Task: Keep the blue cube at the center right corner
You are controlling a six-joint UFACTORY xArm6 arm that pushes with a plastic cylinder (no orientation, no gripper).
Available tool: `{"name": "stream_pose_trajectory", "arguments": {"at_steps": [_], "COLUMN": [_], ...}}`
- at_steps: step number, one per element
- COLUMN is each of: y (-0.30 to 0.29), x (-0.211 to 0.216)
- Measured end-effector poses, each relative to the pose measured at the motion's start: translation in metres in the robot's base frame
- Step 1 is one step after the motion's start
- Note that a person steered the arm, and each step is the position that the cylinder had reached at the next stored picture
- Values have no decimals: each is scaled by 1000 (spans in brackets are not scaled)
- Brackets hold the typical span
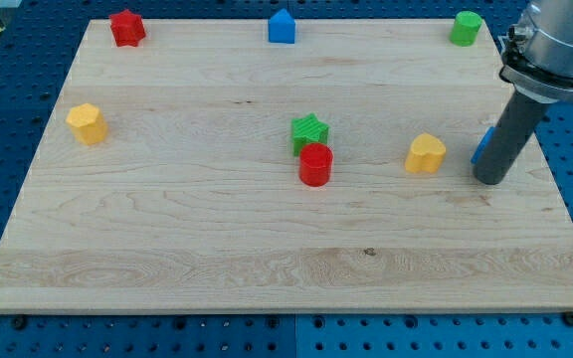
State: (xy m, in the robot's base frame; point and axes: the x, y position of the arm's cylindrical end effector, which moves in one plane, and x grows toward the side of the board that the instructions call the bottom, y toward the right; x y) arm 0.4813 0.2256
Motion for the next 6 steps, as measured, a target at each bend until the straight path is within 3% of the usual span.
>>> {"name": "stream_pose_trajectory", "arguments": {"at_steps": [6], "y": [18], "x": [-17]}}
